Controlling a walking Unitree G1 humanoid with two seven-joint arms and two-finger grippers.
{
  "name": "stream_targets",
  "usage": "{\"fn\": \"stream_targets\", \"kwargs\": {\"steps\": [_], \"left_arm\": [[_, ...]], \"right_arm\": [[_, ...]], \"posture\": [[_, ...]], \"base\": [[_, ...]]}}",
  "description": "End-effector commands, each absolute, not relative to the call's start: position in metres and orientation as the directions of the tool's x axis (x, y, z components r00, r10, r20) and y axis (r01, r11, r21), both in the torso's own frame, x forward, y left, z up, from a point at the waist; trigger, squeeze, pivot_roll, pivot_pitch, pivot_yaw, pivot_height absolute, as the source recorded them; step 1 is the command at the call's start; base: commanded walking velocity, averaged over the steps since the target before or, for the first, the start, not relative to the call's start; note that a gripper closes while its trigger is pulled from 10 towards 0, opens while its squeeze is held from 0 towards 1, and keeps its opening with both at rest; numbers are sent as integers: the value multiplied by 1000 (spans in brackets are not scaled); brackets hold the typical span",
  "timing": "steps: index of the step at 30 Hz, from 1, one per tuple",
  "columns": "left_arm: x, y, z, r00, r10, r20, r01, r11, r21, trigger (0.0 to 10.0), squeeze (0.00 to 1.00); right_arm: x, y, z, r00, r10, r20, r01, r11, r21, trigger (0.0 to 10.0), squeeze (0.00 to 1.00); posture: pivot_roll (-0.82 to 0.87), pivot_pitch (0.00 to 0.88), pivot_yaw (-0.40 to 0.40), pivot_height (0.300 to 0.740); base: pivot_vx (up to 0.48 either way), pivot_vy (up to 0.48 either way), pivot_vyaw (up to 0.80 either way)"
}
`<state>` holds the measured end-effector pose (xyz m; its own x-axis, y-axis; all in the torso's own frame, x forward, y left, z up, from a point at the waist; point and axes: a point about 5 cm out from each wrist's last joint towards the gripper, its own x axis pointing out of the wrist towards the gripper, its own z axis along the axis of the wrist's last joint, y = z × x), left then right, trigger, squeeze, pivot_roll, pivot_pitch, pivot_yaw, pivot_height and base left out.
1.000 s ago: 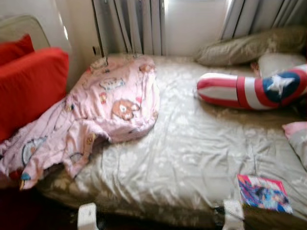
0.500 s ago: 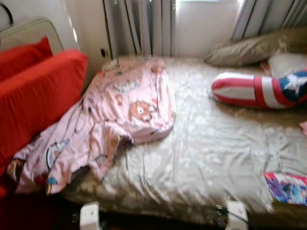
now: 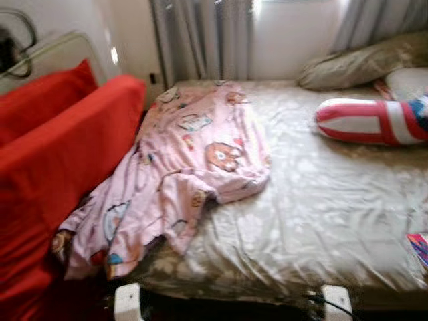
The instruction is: Clean up the room
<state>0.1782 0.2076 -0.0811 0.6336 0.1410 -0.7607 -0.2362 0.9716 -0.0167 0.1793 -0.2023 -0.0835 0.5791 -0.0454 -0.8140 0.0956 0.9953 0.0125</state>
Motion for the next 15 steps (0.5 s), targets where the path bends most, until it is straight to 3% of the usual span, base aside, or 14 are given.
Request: {"fn": "stream_targets", "kwargs": {"steps": [1,8,15], "left_arm": [[180,203,-81,633,133,-763,-235,972,-26,10000,0],[181,204,-81,636,137,-759,-240,970,-26,10000,0],[184,204,-79,651,142,-746,-251,967,-34,10000,0]], "right_arm": [[176,-210,-84,571,-65,-818,104,995,-6,10000,0],[177,-211,-83,575,-62,-816,107,994,0,10000,0],[178,-210,-82,579,-52,-813,89,996,0,10000,0]], "posture": [[-1,0,33,740],[-2,0,31,740],[4,0,25,740]], "base": [[0,480,0],[0,423,0],[0,0,0]]}}
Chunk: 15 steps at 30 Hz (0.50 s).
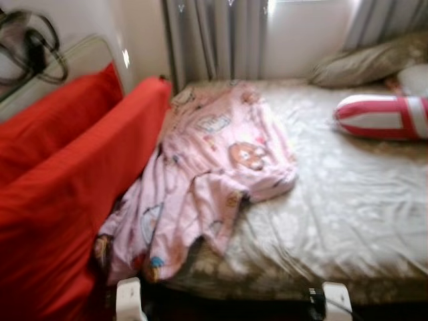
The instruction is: Clean up the room
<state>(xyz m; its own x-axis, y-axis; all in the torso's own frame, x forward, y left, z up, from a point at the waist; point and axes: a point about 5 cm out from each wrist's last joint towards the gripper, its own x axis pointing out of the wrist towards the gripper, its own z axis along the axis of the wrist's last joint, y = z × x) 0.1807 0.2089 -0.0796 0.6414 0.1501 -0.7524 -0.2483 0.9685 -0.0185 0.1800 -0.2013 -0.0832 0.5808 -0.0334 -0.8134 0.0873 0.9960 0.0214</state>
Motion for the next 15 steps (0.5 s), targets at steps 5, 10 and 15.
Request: {"fn": "stream_targets", "kwargs": {"steps": [5,10,15], "left_arm": [[184,203,-79,653,142,-744,-254,967,-38,10000,0],[184,203,-79,649,141,-747,-252,967,-35,10000,0],[184,203,-79,649,140,-747,-254,967,-39,10000,0]], "right_arm": [[179,-207,-83,582,-44,-812,83,997,5,10000,0],[178,-200,-84,579,-37,-815,82,997,13,10000,0],[178,-198,-85,578,-35,-815,82,996,16,10000,0]], "posture": [[4,0,24,740],[5,0,24,740],[6,0,25,740]], "base": [[0,0,480],[0,0,800],[0,0,640]]}}
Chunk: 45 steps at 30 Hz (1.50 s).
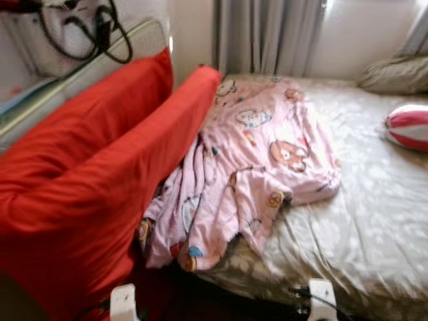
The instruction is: Clean up the room
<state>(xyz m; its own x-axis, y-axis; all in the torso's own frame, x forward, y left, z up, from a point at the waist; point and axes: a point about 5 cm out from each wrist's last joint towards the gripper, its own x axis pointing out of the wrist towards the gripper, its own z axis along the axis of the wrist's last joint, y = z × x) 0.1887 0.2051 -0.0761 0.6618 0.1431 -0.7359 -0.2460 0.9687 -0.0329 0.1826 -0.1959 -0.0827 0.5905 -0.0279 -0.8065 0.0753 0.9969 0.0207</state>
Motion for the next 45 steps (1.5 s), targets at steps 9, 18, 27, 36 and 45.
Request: {"fn": "stream_targets", "kwargs": {"steps": [9,18,27,36,45], "left_arm": [[184,203,-79,649,133,-749,-243,969,-39,10000,0],[184,203,-79,649,130,-749,-237,971,-36,10000,0],[185,202,-79,651,128,-748,-242,969,-45,10000,0],[185,201,-79,654,125,-746,-240,970,-49,10000,0],[186,201,-78,660,126,-741,-242,969,-51,10000,0]], "right_arm": [[178,-197,-85,581,-42,-813,110,994,27,10000,0],[178,-197,-85,583,-42,-811,109,994,26,10000,0],[179,-196,-84,585,-30,-811,84,996,24,10000,0],[180,-195,-84,588,-20,-808,69,997,25,10000,0],[184,-188,-83,606,12,-796,44,998,49,10000,0]], "posture": [[7,0,26,740],[9,0,25,740],[9,0,23,740],[8,0,22,740],[7,0,23,740]], "base": [[0,0,0],[87,0,0],[309,0,0],[340,0,53],[345,0,542]]}}
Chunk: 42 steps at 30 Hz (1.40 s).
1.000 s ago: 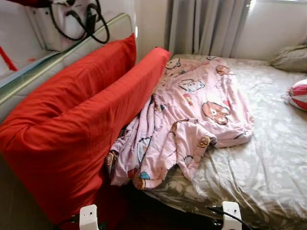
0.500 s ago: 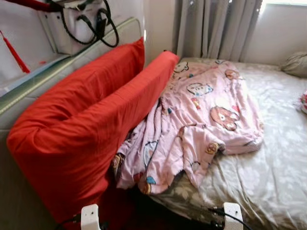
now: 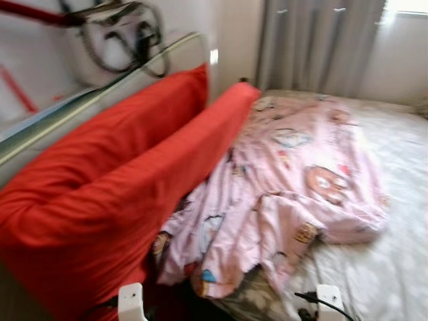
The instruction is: Clean up the room
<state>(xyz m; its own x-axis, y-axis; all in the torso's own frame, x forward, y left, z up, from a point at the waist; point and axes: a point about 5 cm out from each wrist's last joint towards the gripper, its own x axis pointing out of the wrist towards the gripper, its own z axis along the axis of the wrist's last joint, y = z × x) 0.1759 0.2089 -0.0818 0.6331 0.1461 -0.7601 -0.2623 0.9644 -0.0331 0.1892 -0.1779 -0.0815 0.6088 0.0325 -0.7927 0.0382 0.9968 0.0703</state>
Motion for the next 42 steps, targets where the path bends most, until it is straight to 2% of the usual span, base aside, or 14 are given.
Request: {"fn": "stream_targets", "kwargs": {"steps": [1,5,10,17,23,30,36,42], "left_arm": [[186,201,-78,661,126,-740,-242,969,-52,10000,0],[187,200,-77,665,124,-737,-240,969,-53,10000,0],[204,198,-67,731,100,-675,-193,979,-65,10000,0],[234,189,-39,889,29,-456,-76,993,-86,10000,0],[236,185,-20,959,8,-284,-38,994,-99,10000,0],[228,183,-13,977,12,-214,-36,993,-110,10000,0],[223,180,-11,980,-9,-199,-14,993,-116,10000,0],[225,179,-3,985,-10,-174,-11,993,-119,10000,0]], "right_arm": [[185,-187,-82,607,13,-794,42,998,49,10000,0],[186,-187,-82,612,15,-791,44,998,53,10000,0],[192,-187,-78,640,11,-768,67,995,71,10000,0],[218,-207,-56,771,-57,-634,129,989,68,10000,0],[232,-217,-39,865,-85,-494,145,986,84,10000,0],[230,-220,-34,899,-96,-427,147,985,88,10000,0],[220,-210,-38,910,-86,-407,135,987,92,10000,0],[229,-196,-31,931,-31,-364,71,993,97,10000,0]], "posture": [[7,0,23,740],[7,0,22,740],[5,0,22,740],[14,0,17,740],[6,0,19,740],[3,0,24,740],[0,0,32,740],[-8,0,32,730]], "base": [[349,0,800],[167,0,800],[0,0,0],[0,0,0],[0,0,0],[0,0,0],[0,0,0],[0,0,0]]}}
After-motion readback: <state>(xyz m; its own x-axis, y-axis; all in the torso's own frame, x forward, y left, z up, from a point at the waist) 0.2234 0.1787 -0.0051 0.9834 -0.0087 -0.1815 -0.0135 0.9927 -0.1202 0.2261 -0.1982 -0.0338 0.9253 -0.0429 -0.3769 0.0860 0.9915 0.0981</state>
